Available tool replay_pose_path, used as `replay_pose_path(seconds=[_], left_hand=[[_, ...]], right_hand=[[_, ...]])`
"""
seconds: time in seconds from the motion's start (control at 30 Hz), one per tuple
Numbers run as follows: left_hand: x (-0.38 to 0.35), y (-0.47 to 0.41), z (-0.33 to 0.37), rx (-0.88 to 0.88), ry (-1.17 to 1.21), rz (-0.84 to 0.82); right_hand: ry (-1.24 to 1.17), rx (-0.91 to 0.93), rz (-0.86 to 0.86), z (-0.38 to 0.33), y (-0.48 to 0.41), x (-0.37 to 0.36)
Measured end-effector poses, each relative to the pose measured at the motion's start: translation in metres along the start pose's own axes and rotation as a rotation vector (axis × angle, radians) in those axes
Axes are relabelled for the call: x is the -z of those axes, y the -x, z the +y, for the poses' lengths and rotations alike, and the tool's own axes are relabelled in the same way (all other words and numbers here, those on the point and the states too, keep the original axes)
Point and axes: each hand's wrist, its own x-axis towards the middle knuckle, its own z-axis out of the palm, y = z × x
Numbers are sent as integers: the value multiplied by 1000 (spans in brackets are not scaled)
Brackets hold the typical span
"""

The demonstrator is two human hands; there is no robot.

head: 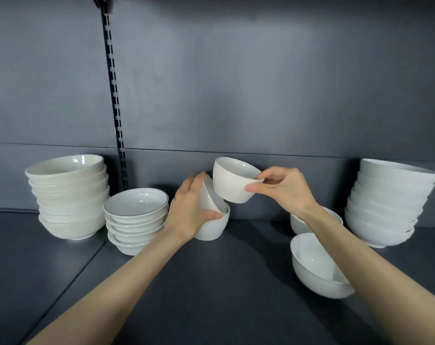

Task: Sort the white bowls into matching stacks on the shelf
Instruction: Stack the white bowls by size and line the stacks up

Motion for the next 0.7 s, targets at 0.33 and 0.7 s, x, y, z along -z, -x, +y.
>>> replay_pose_path(seconds=[0.33, 0.7], left_hand=[[-14, 10, -2, 100, 330, -1], [-39, 8, -2, 136, 531, -124]], right_hand=[[-10, 20, -82, 7, -11, 1], [38, 17, -150, 22, -17, 5]])
